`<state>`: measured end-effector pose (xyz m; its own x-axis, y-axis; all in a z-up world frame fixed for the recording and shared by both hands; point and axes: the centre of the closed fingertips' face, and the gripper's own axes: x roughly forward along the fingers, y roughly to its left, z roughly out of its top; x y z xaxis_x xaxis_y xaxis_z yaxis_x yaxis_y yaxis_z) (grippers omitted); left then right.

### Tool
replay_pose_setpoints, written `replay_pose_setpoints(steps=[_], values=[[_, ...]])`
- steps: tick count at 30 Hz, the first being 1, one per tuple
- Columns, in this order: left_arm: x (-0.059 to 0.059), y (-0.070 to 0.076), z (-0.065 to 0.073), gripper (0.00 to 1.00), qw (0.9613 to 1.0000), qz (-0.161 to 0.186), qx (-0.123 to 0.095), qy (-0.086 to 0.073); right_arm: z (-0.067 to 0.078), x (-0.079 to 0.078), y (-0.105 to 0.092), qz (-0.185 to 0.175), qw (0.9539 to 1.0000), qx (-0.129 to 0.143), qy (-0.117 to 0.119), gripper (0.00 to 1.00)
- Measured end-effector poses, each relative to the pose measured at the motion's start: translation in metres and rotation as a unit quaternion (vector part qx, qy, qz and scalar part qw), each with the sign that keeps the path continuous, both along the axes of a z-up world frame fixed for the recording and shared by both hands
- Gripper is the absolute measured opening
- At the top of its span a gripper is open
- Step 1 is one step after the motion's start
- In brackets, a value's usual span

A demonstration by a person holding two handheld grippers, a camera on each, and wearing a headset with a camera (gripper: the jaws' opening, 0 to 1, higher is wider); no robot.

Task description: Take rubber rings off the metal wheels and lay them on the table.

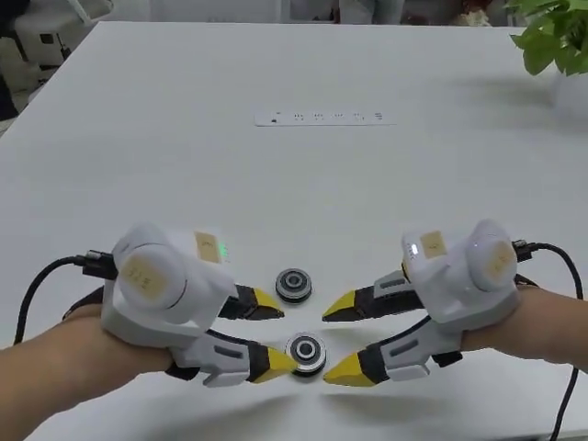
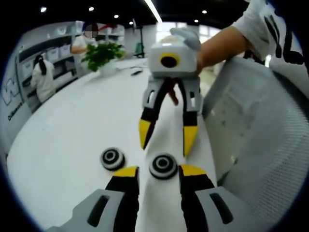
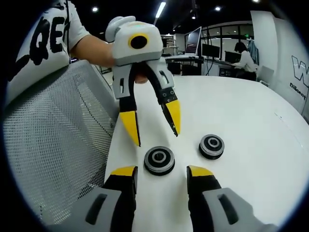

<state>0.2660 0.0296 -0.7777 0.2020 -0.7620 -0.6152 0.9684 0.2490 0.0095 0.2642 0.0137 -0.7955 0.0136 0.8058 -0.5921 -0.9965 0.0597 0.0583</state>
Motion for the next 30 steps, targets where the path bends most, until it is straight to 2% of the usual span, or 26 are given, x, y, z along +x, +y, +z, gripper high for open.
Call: replay_pose_setpoints(steps=[10,21,24,25,30], values=[[-0.006,-0.011,-0.005,0.26,0.9999,-0.016,0.002,0.005,-0.002,-0.003,0.001,0.0,1.0,0.001,0.003,0.37],[-0.003,-0.016,-0.012,0.18,0.9998,-0.007,0.002,0.016,-0.002,-0.003,0.003,-0.004,1.0,0.006,0.007,0.37],[-0.004,-0.016,-0.016,0.16,0.9998,-0.007,0.008,0.014,-0.002,-0.003,0.003,-0.004,1.0,0.006,0.007,0.37],[-0.004,-0.017,-0.015,0.16,0.9999,-0.009,0.006,0.008,-0.003,-0.002,0.003,-0.005,0.9999,0.006,0.007,0.37],[-0.003,-0.016,-0.016,0.15,0.9999,-0.008,0.006,0.003,-0.002,-0.001,0.004,-0.009,0.9999,0.01,0.008,0.36]])
